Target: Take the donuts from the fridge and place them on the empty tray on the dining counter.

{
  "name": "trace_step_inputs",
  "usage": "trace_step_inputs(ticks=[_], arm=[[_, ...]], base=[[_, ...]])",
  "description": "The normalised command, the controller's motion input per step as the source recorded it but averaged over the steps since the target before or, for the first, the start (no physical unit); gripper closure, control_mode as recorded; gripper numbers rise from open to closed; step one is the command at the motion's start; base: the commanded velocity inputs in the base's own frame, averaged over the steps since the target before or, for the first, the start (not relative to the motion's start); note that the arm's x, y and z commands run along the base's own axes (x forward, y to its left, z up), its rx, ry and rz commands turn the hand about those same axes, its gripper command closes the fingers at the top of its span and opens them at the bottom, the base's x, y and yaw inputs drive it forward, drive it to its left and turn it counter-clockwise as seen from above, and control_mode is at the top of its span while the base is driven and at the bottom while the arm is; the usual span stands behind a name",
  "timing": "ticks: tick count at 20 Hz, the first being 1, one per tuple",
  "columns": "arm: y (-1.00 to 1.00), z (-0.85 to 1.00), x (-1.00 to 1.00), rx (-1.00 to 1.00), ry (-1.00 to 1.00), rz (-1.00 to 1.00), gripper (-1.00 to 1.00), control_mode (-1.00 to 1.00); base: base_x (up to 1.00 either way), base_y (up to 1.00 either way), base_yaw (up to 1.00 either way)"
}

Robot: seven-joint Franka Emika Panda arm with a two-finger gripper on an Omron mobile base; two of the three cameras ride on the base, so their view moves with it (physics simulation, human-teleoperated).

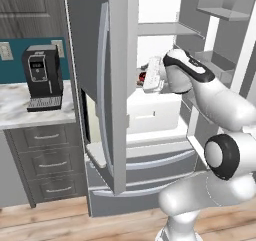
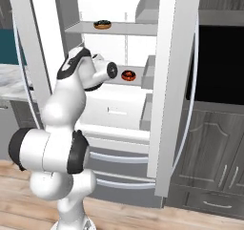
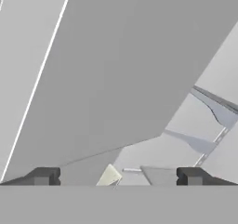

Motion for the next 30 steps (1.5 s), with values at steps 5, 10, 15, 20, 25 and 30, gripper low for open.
trace_step_inputs(ticks=[5,10,15,20,25,30], arm=[[1.0,-0.48,0.0,-0.13,-0.22,0.19,-1.0,-1.0],[1.0,-0.09,-0.06,-0.14,-0.2,0.19,-1.0,-1.0],[1.0,0.01,0.0,-0.19,-0.22,0.18,-1.0,-1.0],[1.0,0.0,-0.01,-0.24,-0.21,0.11,-1.0,-1.0],[0.83,0.0,-0.14,-0.25,-0.25,0.04,-1.0,-1.0],[-0.34,0.03,-0.59,-0.14,-0.55,-0.14,-1.0,-1.0]], base=[[0.0,0.0,0.0],[0.0,0.0,0.0],[0.0,0.0,0.0],[0.0,0.0,0.0],[0.0,0.0,0.0],[0.0,0.0,0.0]])
